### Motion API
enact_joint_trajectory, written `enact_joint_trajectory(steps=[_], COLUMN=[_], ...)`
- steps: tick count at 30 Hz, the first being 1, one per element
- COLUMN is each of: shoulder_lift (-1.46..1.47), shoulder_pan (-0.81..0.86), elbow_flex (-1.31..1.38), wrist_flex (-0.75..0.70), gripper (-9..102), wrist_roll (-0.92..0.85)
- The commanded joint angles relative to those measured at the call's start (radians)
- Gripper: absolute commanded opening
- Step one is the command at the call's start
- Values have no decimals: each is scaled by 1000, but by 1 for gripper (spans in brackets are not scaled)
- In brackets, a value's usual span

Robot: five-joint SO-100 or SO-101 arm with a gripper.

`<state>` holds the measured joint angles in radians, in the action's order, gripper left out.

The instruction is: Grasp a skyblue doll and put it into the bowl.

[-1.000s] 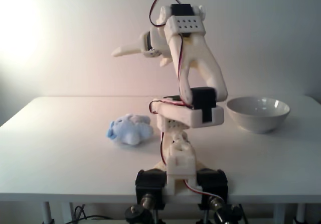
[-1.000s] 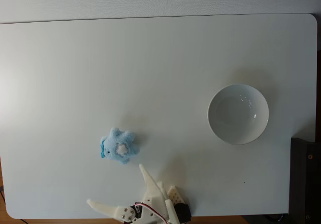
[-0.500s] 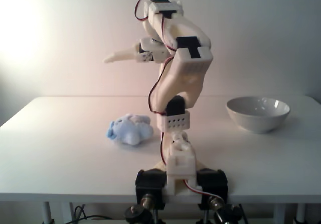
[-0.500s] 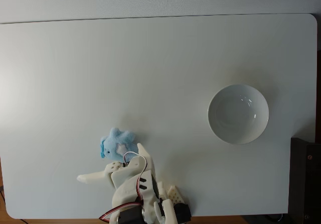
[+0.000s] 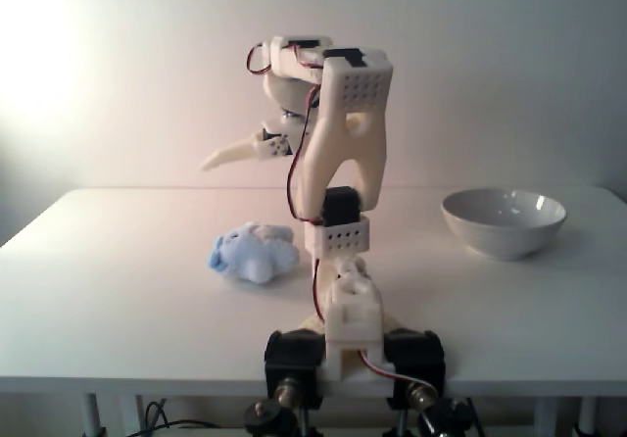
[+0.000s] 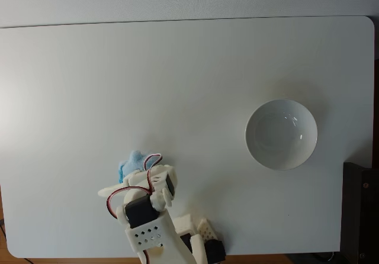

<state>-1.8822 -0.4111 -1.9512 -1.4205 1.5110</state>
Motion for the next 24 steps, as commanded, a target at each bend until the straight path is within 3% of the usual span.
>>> enact_joint_trajectory(steps=[1, 13, 24], shoulder_lift=[26, 198, 276], shoulder_pan=[-37, -80, -97], elbow_flex=[37, 38, 25], wrist_flex=[8, 14, 133], gripper=[90, 90, 90], wrist_roll=[-3, -3, -3])
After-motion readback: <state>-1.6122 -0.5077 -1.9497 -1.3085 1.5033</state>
